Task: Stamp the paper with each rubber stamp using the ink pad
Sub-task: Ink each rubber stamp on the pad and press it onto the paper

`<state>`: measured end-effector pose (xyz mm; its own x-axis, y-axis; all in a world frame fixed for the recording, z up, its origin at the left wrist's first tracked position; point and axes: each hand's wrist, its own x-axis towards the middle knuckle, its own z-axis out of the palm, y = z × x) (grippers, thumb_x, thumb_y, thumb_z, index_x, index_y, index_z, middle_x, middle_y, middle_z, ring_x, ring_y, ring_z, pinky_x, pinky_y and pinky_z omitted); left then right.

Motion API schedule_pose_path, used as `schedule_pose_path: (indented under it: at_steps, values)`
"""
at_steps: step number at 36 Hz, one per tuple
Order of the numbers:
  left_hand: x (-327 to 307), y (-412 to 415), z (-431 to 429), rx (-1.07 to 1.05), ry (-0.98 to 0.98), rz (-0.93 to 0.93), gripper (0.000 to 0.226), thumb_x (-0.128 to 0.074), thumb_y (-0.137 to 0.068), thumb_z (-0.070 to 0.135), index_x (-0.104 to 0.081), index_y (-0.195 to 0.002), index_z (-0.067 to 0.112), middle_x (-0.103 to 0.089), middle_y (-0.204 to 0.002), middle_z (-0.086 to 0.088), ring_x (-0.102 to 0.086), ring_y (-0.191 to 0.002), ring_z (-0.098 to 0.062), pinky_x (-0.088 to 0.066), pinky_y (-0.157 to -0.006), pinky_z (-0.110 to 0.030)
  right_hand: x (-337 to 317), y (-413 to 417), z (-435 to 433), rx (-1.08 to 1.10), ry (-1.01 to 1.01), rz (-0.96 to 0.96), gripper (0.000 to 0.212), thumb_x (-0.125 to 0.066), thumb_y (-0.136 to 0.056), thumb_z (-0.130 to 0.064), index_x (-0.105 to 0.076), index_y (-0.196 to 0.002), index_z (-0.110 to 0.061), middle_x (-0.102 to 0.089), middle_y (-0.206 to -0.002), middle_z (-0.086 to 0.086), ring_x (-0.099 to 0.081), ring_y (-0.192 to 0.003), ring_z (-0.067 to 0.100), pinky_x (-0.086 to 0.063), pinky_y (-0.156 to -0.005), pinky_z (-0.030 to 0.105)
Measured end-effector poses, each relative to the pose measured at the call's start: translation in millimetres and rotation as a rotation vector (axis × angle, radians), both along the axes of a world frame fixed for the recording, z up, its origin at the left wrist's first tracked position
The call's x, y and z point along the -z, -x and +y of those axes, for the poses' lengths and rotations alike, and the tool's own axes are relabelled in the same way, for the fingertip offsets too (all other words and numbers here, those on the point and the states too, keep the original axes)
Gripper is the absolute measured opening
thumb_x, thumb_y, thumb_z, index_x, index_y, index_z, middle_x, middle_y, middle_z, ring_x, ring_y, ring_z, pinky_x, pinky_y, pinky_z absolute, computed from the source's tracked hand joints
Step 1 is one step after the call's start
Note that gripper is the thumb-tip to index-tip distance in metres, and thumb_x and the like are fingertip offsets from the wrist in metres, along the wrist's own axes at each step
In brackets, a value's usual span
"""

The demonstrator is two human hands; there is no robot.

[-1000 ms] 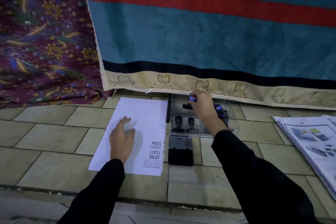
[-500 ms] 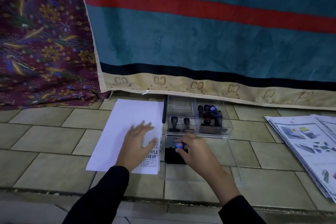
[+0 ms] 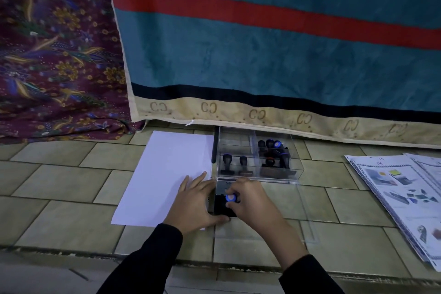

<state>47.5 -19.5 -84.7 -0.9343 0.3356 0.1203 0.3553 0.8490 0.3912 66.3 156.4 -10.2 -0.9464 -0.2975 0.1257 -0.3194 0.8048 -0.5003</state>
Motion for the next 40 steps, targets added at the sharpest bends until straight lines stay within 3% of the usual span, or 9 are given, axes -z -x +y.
schedule_pose_path:
  at_steps: [6,12,16,19,21,27,30,40]
  values:
    - [0.4,1.4,-0.8,-0.006,0.012,0.021,0.102,-0.048,-0.059,0.089,-0.038,-0.143,0.032,-0.04,-0.149,0.017,-0.008,-0.148,-0.005,0.006,-0.119,-0.041,-1.1,8.6,-0.7,0.025,-0.013,-0.05,0.012,-0.075,-0.071,-0.01,-0.069,-0.082,-0.01,-0.067,-0.087,0.003,-0.052,-0.072,0.011,-0.044,-0.067,0.02]
    - [-3.6,3.5,-3.8,0.011,0.019,0.009,0.106,-0.044,-0.055,0.094,-0.041,-0.141,0.032,-0.041,-0.149,0.018,-0.009,-0.147,-0.003,0.008,-0.119,-0.039,2.4,9.4,-1.1,0.076,0.042,-0.058,0.015,-0.074,-0.071,-0.006,-0.071,-0.085,-0.004,-0.07,-0.087,0.007,-0.063,-0.078,0.017,-0.052,-0.071,0.027]
    - [-9.2,10.8,-26.5,-0.114,-0.187,0.027,0.08,-0.045,-0.072,0.084,-0.047,-0.136,0.035,-0.043,-0.146,0.02,-0.02,-0.143,0.0,-0.004,-0.121,-0.039,4.5,7.5,0.3,0.067,0.074,-0.045,0.019,-0.072,-0.074,-0.01,-0.069,-0.093,-0.009,-0.07,-0.092,0.005,-0.063,-0.082,0.019,-0.053,-0.078,0.033]
    - [-9.3,22.3,-50.4,-0.298,-0.263,0.084,0.05,-0.046,-0.094,0.054,-0.05,-0.135,0.025,-0.045,-0.148,0.006,-0.025,-0.144,-0.011,-0.011,-0.12,-0.046,2.8,10.3,3.3,0.057,0.106,-0.059,0.021,-0.071,-0.075,-0.01,-0.068,-0.096,-0.01,-0.07,-0.094,0.007,-0.065,-0.08,0.019,-0.054,-0.078,0.031]
    - [-7.2,28.9,-62.2,-0.408,-0.21,0.079,0.044,-0.045,-0.098,0.042,-0.048,-0.138,0.022,-0.041,-0.151,0.003,-0.022,-0.146,-0.014,-0.009,-0.12,-0.047,-0.3,15.1,3.1,0.049,0.13,-0.065,0.023,-0.07,-0.075,-0.009,-0.068,-0.098,-0.01,-0.07,-0.096,0.008,-0.067,-0.08,0.019,-0.055,-0.079,0.031]
    - [6.0,34.1,-67.7,-0.482,-0.058,-0.009,0.051,-0.035,-0.101,0.043,-0.035,-0.146,0.021,-0.019,-0.161,0.002,-0.005,-0.15,-0.015,0.0,-0.119,-0.052,-13.7,40.0,-18.6,-0.015,0.183,-0.008,0.023,-0.067,-0.08,-0.009,-0.067,-0.103,-0.009,-0.068,-0.101,0.01,-0.069,-0.082,0.018,-0.057,-0.083,0.032]
    - [10.9,33.8,-65.3,-0.483,-0.019,-0.012,0.052,-0.035,-0.1,0.043,-0.034,-0.147,0.02,-0.019,-0.161,0.001,-0.007,-0.15,-0.017,0.0,-0.119,-0.054,-16.1,51.6,-35.5,-0.075,0.168,0.002,0.027,-0.065,-0.081,-0.007,-0.065,-0.108,-0.007,-0.066,-0.106,0.012,-0.068,-0.086,0.023,-0.055,-0.086,0.036]
    - [15.6,35.9,-66.1,-0.493,-0.003,0.013,0.052,-0.036,-0.1,0.044,-0.035,-0.147,0.021,-0.022,-0.16,0.002,-0.011,-0.149,-0.015,-0.001,-0.12,-0.051,-2.3,68.3,-51.6,-0.192,-0.024,-0.01,0.028,-0.06,-0.087,-0.006,-0.065,-0.114,-0.006,-0.062,-0.111,0.012,-0.06,-0.101,0.025,-0.05,-0.092,0.032]
